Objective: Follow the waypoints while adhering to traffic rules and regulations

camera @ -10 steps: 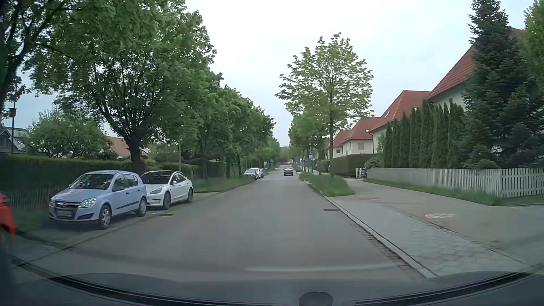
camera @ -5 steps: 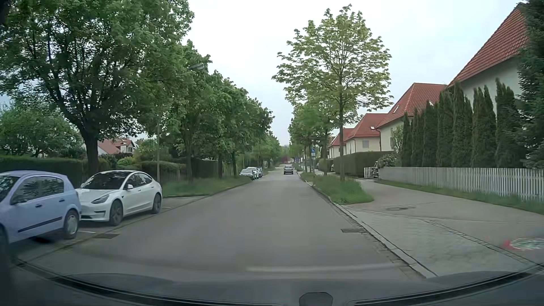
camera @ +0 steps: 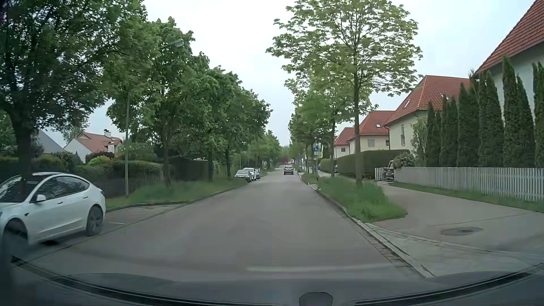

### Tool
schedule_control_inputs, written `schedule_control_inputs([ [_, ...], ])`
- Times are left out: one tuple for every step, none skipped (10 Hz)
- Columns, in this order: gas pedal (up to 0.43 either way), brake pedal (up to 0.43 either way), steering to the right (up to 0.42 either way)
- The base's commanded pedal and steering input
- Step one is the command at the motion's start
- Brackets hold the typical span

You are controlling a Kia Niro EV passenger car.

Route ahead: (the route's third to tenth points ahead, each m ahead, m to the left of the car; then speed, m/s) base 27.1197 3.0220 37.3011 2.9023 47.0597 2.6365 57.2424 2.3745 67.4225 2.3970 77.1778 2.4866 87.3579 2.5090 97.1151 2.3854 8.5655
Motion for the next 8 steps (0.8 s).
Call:
schedule_control_inputs([
  [0.067, 0.0, -0.003],
  [0.067, 0.0, -0.003],
  [0.067, 0.0, -0.003],
  [0.067, 0.0, -0.003],
  [0.067, 0.0, -0.003],
  [0.067, 0.0, -0.003],
  [0.067, 0.0, -0.003],
  [0.067, 0.0, -0.003],
])
